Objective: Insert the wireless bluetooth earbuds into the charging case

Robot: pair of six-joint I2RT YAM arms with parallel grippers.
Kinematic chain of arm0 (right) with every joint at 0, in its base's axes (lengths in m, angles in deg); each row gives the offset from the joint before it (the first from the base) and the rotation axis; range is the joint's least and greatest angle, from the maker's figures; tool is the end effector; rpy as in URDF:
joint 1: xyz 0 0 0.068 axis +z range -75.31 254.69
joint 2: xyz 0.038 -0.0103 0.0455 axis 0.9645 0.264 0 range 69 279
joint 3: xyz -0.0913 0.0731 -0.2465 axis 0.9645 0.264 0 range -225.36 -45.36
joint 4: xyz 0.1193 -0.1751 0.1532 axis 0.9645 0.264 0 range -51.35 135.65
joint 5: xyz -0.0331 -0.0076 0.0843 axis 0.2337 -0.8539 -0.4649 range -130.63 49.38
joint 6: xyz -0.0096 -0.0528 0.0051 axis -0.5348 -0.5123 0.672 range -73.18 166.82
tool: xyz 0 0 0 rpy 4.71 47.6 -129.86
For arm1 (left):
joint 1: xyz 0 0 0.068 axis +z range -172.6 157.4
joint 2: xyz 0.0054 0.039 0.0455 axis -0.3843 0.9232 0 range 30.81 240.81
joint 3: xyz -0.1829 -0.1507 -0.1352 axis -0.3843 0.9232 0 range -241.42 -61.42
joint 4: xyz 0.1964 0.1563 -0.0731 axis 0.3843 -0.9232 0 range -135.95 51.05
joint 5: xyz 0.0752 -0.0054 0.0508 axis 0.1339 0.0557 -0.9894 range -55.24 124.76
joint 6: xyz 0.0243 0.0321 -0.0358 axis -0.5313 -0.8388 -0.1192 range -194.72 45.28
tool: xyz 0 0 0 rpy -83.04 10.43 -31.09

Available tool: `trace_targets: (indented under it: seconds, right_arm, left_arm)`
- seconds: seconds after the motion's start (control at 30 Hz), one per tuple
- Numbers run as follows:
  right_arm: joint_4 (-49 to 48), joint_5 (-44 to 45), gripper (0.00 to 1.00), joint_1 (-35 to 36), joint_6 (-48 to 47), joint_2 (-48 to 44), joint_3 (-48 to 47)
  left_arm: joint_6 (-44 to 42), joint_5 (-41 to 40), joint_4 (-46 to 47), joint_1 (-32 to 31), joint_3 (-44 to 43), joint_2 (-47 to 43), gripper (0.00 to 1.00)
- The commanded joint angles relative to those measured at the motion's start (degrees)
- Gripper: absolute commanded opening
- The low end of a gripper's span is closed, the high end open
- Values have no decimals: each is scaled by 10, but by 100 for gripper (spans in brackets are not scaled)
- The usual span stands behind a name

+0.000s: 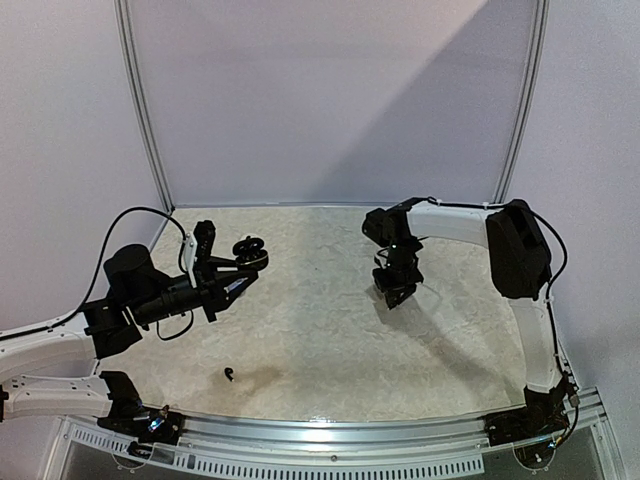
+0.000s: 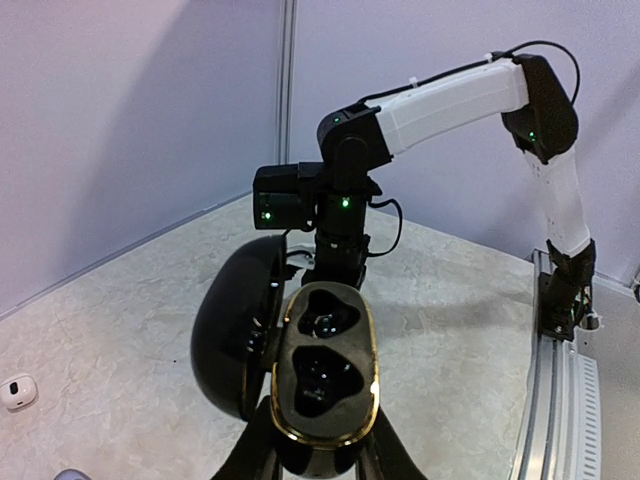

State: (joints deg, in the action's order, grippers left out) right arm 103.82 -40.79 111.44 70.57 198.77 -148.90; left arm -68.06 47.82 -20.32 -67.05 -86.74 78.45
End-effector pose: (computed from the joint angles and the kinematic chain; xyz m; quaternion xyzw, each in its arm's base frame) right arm 0.3464 0.2589 0.1524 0.1131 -0.9935 0.0048 0.0113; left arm 0.1371 -0.1457 0.2641 0.3083 0.6605 -0.3679 0.5773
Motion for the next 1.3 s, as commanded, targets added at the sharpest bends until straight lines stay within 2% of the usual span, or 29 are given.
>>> trace_targets:
  seconds: [0.0,0.27,0.37,0.67,0.9,1.27]
  right_arm:
    - [4,8,24,31,-79,15,11]
    - [12,39,30,64,-128,-7,34]
    - [24,59,30,62,-126,-11,37]
    - [12,44,38,40,-90,-9,12]
    - [-38,-42,39,25,-68,-27,8]
    - [-27,-43,35,11,15,-6,3]
  left_arm:
    - [-10,4,11,9,13,0,0]
    - [-12,4,10,9,13,-2,0]
    - [-13,4,10,9,13,-1,0]
    - [-15,6,7,9,14,-3,0]
    - [-15,6,11,9,14,-1,0]
    - [-16,6,10,10,16,-2,0]
